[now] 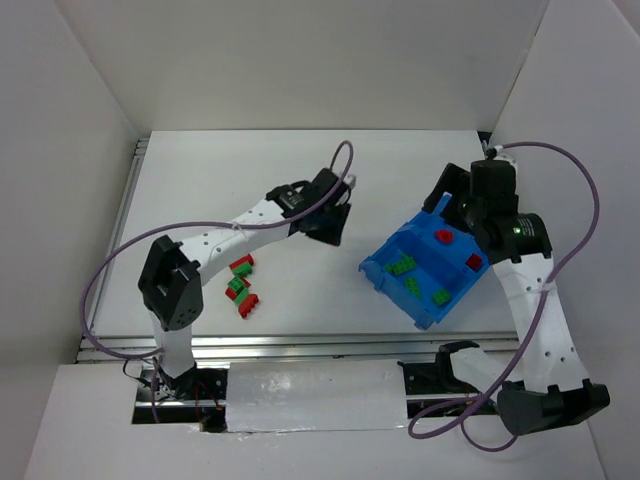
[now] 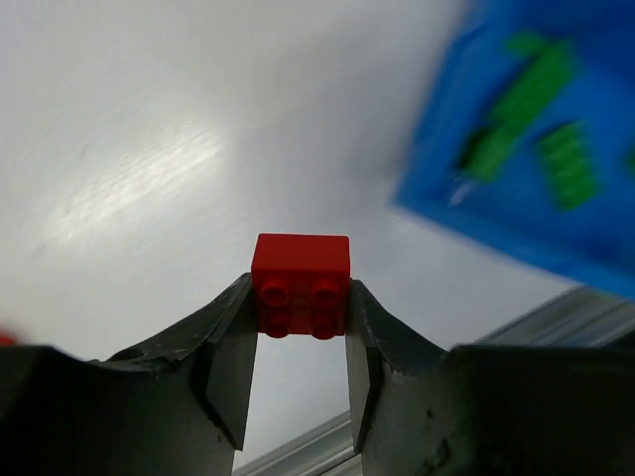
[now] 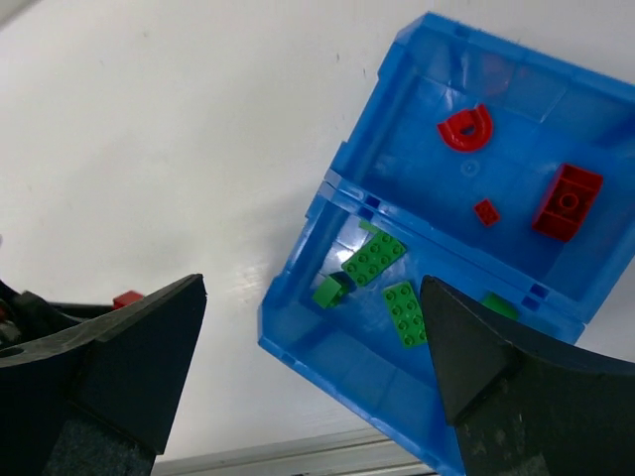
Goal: Sort the legos into containers by color
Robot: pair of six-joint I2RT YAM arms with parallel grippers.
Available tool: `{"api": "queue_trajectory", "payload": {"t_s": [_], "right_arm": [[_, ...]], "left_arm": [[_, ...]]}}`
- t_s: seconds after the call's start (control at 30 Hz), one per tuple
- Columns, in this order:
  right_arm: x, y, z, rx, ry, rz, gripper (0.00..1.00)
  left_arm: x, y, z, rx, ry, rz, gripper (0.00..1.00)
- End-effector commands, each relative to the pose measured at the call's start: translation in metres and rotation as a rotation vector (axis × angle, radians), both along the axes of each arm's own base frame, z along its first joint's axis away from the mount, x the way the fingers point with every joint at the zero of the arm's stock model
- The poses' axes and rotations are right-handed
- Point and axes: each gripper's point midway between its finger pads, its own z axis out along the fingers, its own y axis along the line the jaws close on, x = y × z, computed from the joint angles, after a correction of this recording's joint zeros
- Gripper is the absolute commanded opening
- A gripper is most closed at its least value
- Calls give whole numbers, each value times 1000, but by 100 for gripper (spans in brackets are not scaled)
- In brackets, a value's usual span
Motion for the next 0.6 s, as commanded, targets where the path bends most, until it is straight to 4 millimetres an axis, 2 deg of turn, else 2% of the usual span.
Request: {"api": "queue_trajectory", "payload": {"t_s": [0.0,0.03,0.07,0.1,0.13,0.17,0.2,0.23,0.27,0.3,0.37,0.43,0.47,0.5,0.57], "right_arm": [[-22,-15,48,20,-131,-90,96],[-29,-21,54,19,-153,-128,96],[-39,-32,67,11,-206,-183,96],[-45,-37,74,9,-230,-208,96],[-51,-40,79,7,-241,-224,96],[-59,-40,93,20,-282,-221,96],[-64,-40,96,23,-279,-216,96],[-67,-38,100,31,-282,-207,96],[-72,-37,109,44,-303,-202,96],[-76,-37,111,46,-304,-196,96],[-82,-35,115,51,-314,-181,96],[-87,-32,119,61,-319,-160,96],[-88,-29,120,68,-320,-148,96],[-90,-25,120,79,-313,-129,96],[-94,-23,124,89,-323,-114,95]], "left_arm": [[22,-69,76,-212,-127,-129,1],[31,-89,66,-236,-116,-154,1],[36,-104,71,-270,-122,-174,0],[46,-127,103,-345,-178,-197,0],[49,-148,80,-357,-134,-234,0],[51,-165,89,-403,-151,-246,2],[57,-187,96,-465,-163,-276,3],[60,-198,102,-511,-170,-286,5],[65,-213,118,-598,-204,-283,10],[67,-221,115,-635,-205,-286,13],[71,-238,130,-754,-240,-298,20],[69,-252,130,-803,-247,-310,23],[71,-259,145,-844,-291,-322,24],[72,-267,136,-846,-293,-327,25],[71,-279,147,-882,-331,-328,29]]}}
